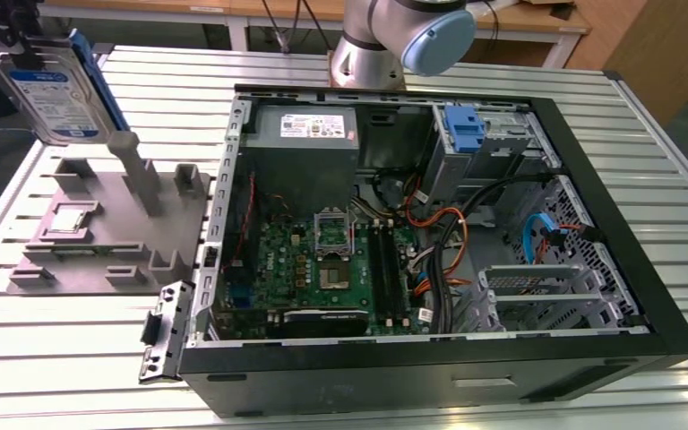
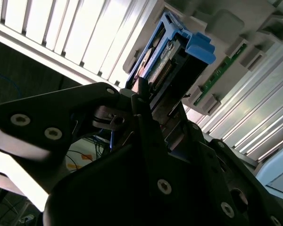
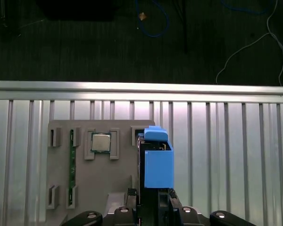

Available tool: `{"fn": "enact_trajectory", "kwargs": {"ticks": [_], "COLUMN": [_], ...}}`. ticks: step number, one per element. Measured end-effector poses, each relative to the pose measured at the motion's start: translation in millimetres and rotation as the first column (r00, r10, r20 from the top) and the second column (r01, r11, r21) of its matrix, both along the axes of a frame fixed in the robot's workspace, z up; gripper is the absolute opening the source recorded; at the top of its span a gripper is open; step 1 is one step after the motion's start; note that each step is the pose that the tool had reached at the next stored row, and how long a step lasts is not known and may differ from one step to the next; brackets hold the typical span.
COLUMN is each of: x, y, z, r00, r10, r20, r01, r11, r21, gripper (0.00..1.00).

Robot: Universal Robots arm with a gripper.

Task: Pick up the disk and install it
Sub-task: 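Pick up the disk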

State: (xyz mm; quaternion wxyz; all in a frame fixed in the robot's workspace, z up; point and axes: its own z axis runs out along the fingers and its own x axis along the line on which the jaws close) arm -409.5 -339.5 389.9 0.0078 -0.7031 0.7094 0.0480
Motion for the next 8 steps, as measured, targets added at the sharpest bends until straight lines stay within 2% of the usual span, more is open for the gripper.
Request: {"fn": "enact_trajectory", "kwargs": {"ticks": [3,8], "x": [0.0,0.0], "y": [0.0,0.0], "z": [2.7,2.9], "r00": [1.0,1.0], "r10": [0.0,0.0], "r20": [0.0,-0.0001], "r01": [0.0,0.0], "r11": [1.0,1.0], "r21": [0.0,0.0], "gripper": [0.35,0.35]}}
